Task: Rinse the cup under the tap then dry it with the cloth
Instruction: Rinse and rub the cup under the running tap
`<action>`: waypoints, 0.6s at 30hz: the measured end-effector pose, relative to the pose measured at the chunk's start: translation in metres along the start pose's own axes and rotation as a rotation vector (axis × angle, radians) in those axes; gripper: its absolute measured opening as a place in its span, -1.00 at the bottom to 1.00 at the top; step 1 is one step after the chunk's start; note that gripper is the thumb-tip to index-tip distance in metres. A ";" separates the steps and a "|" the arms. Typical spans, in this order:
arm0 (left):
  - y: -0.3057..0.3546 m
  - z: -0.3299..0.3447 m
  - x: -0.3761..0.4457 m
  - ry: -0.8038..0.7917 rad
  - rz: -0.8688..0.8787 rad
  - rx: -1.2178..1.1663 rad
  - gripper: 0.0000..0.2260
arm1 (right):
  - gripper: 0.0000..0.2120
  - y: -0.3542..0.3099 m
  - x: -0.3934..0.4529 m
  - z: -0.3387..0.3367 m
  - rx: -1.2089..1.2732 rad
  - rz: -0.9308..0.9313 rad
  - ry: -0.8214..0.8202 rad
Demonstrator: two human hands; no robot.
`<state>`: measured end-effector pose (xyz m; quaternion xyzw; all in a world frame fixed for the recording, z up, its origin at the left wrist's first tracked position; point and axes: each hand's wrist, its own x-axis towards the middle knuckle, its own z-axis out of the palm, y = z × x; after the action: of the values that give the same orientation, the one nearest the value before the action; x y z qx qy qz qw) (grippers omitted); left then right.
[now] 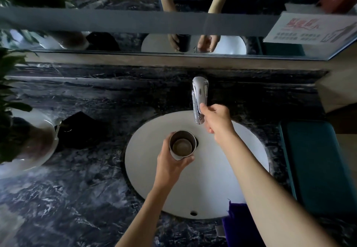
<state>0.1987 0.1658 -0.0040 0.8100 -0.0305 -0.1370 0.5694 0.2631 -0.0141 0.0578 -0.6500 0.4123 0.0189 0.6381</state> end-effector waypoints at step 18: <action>-0.001 0.004 0.005 0.000 0.017 0.036 -0.36 | -0.59 -0.009 -0.002 -0.003 0.120 -0.030 -0.043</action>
<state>0.2019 0.1617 -0.0072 0.8198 -0.0400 -0.1315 0.5560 0.2651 -0.0174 0.0665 -0.6162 0.3892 -0.0013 0.6847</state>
